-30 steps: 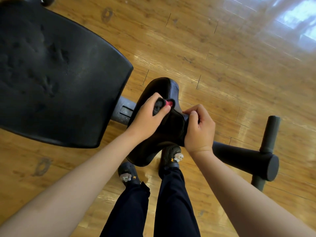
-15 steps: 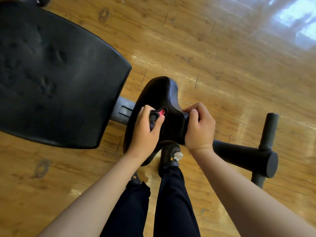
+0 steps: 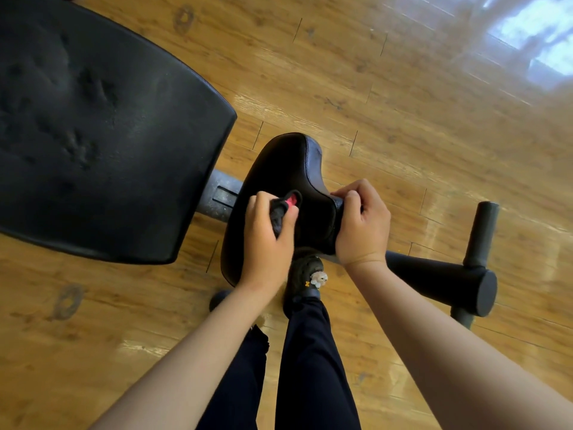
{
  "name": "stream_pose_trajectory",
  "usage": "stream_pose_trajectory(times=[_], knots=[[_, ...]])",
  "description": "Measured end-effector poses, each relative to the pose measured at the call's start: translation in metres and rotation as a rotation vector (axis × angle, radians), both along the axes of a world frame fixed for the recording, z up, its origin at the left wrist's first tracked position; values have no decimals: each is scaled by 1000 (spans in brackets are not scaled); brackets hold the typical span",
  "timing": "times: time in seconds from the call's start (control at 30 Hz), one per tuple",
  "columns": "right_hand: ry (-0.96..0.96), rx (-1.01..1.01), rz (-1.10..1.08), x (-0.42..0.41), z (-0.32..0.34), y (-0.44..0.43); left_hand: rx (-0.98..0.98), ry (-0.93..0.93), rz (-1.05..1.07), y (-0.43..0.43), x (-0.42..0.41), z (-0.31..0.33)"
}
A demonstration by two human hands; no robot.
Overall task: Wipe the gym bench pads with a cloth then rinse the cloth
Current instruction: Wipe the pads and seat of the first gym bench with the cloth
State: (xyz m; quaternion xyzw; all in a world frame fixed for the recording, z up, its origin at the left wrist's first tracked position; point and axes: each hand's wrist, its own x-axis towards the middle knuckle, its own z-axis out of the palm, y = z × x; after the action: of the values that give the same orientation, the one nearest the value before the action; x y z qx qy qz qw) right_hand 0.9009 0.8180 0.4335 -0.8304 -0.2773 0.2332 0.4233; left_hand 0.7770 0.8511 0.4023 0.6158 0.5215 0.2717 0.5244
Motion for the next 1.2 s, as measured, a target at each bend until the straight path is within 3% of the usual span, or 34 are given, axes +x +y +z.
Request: stream_pose_trajectory(times=[0.1,0.33,0.47,0.57,0.77,0.97,1.2], knots=[[0,4,-5,0,1,-1,-54,54,146,-7,3,0],[-7,0,0,1,0,0,25,-19,160,-41,4,6],[-1,8,4,3,-1,0,-183,137,296,-27,-23,-41],[-3,16,9,3,-1,0,-263,167,260,-24,-39,-57],[-1,18,5,1,1,0,-153,66,231,-39,-25,-39],[7,27,10,2,0,0,-225,233,180,-16,-57,-76],[0,18,11,2,0,0,-199,168,129,-30,-61,-67]])
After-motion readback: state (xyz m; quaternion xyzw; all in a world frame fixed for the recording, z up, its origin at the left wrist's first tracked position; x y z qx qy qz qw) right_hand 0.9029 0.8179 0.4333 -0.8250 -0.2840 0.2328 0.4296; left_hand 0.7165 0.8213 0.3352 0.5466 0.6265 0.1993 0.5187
